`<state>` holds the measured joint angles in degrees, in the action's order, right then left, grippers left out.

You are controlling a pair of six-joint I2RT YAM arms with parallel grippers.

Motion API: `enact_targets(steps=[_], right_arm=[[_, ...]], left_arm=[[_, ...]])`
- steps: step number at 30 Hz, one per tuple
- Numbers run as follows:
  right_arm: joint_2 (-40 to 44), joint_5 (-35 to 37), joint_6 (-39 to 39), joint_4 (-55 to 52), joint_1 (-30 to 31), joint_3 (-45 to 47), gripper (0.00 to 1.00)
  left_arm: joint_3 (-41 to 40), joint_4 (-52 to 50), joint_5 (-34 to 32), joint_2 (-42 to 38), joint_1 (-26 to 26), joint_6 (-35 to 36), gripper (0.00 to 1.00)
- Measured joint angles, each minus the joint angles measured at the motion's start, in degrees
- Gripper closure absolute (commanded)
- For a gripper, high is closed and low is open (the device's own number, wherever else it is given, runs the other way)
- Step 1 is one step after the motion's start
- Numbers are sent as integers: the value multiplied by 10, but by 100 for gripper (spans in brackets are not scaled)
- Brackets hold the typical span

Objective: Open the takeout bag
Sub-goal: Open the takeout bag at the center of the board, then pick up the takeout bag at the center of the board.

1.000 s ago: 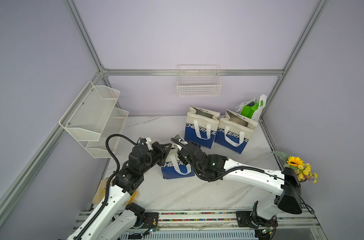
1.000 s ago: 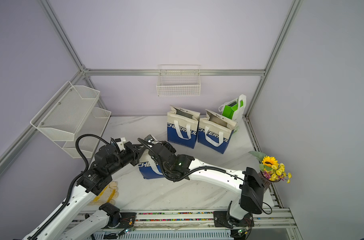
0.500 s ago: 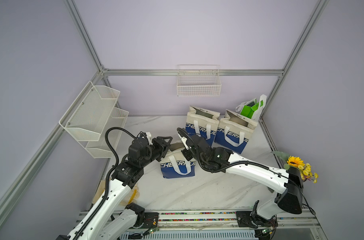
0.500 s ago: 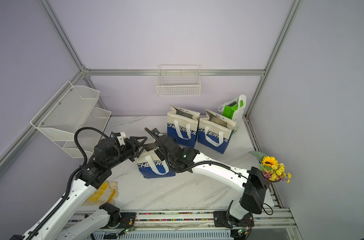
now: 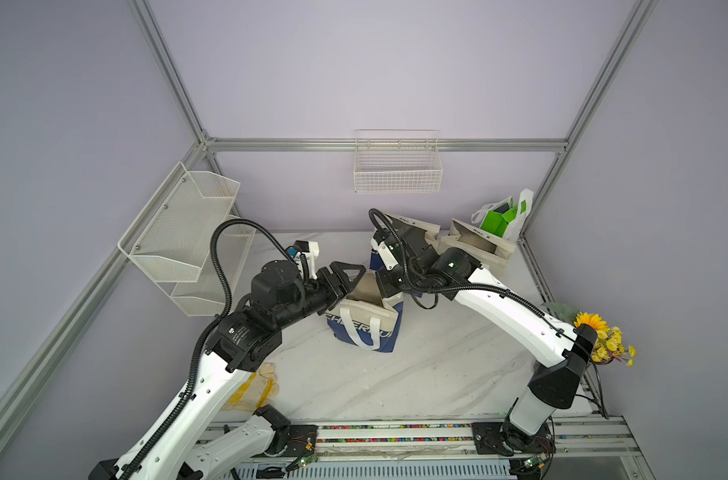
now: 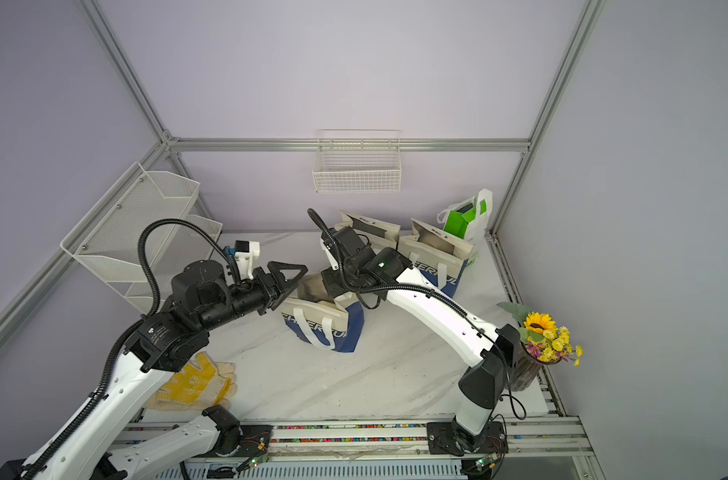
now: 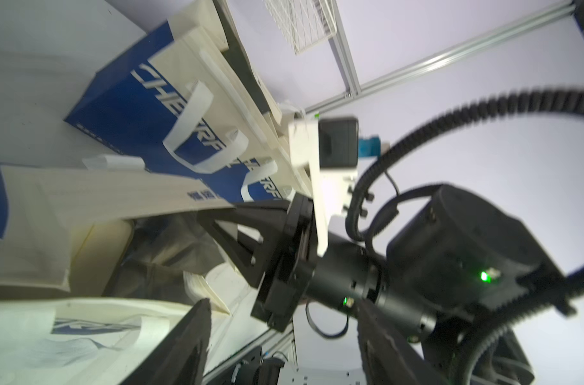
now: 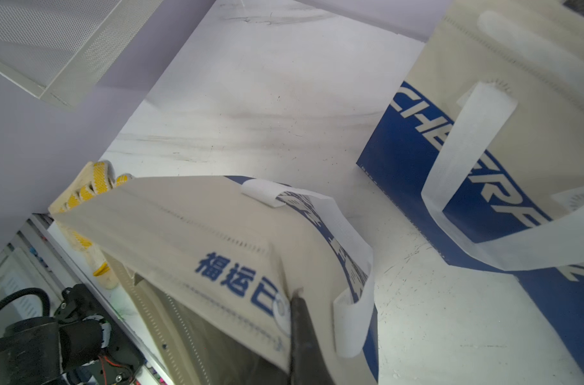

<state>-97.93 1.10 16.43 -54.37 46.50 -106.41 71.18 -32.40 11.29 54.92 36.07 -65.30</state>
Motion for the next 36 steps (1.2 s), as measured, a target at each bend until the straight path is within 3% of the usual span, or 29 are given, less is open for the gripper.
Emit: enact_targets(steps=[3,4,6,9,12,14,18,20,23,24,27,36], right_arm=[[0,-33,14,-4,-17,-2,100],[0,-38,16,-5,-19,-2,94],[0,-42,20,-6,-20,-2,70],[12,-36,19,1,-20,15,43],[28,-15,10,6,-18,39,38],[35,5,2,12,-13,53,37],[39,65,-22,19,4,71,40],[39,93,-34,23,16,75,48],[39,118,-52,34,25,79,69],[39,121,-56,37,26,79,80],[39,116,-63,38,26,71,100],[30,38,-47,14,24,33,100]], left_arm=[[-11,-2,-22,4,51,-1,32],[-23,-3,-29,2,58,-2,32],[-45,-4,-44,2,64,-7,33],[-63,-9,-67,9,64,-11,35],[-64,-10,-87,24,64,-11,36],[-64,-9,-97,33,64,-12,42],[-78,-3,-116,39,63,-18,45],[-84,-3,-120,39,62,-20,45],[-85,-3,-126,39,54,-21,44],[-85,-3,-127,39,52,-21,43],[-85,-4,-130,40,48,-21,36],[-85,-44,-120,71,50,-45,30]])
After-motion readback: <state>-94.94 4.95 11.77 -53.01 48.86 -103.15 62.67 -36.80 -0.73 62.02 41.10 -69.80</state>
